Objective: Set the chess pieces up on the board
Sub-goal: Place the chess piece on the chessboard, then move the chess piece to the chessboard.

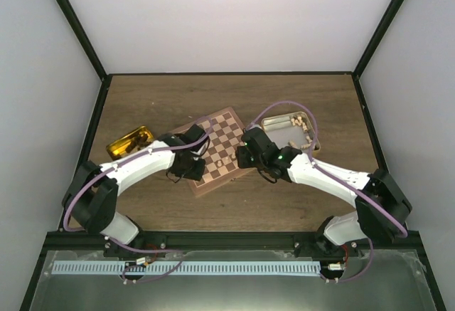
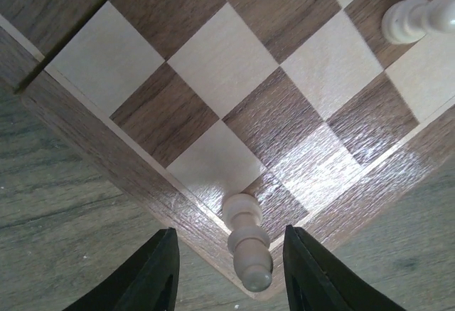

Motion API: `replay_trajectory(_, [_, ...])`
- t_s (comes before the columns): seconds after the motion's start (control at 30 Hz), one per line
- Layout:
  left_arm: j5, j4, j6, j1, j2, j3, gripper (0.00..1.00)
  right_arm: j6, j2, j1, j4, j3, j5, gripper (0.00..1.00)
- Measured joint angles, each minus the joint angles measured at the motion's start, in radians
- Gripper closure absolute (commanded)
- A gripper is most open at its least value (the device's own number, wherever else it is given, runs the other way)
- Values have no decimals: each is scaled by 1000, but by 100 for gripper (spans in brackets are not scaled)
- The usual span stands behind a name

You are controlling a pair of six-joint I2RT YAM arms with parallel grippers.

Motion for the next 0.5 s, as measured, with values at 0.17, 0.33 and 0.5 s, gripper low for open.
replay_trajectory(0.17, [5,66,-22,0,-34,-39,73,0,12,0,-6,4,0,56])
replay_trajectory(0.33, [1,96,-27,0,-33,-55,85,0,17,0,-10,6,0,56])
replay_trajectory(0.5, [4,109,-24,0,-33,-55,92,0,17,0,-13,18,2,56])
